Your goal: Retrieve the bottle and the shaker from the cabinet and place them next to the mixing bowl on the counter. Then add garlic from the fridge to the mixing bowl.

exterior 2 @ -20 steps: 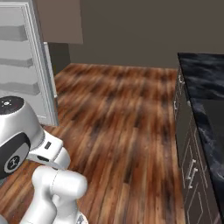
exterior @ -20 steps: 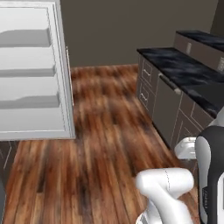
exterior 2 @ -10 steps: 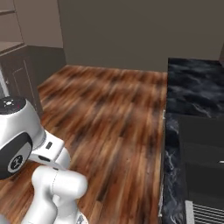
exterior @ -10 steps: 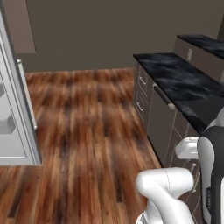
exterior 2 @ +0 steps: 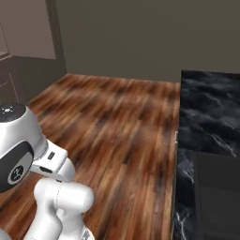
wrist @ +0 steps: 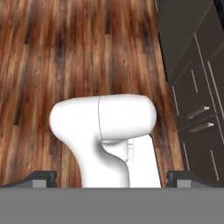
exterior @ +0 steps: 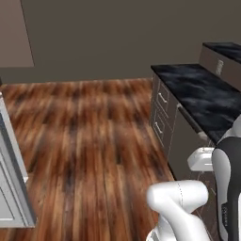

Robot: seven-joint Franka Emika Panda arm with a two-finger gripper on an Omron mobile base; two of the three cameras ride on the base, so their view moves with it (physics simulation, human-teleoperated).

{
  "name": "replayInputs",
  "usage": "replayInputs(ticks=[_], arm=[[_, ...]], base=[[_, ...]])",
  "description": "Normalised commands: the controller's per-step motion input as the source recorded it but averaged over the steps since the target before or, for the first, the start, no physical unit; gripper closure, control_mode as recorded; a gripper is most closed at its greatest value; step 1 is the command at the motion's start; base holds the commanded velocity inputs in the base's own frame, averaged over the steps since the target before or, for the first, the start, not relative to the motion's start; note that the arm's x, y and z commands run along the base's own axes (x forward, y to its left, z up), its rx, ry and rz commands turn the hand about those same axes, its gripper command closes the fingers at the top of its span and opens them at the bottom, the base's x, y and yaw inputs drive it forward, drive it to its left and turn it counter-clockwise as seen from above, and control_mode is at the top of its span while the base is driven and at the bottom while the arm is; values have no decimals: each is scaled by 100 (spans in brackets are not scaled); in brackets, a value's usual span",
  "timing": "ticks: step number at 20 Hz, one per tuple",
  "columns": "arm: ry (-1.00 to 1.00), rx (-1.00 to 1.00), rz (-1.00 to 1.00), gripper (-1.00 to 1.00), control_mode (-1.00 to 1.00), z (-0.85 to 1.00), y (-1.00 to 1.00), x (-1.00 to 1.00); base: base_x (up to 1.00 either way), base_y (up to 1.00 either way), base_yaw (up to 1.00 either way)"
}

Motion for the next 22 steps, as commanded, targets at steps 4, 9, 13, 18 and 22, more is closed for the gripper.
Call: replayInputs(ticks=[4,9,13,18,22], arm=[[0,0,0,-100,100,0,0,0],[0,0,0,-100,100,0,0,0],[0,0,0,-100,100,0,0,0],[0,0,0,-100,100,0,0,0],[0,0,0,-100,100,0,0,0]], base=[[100,-6,8],[100,0,12],[97,-3,31],[89,-9,62],[79,-21,71]])
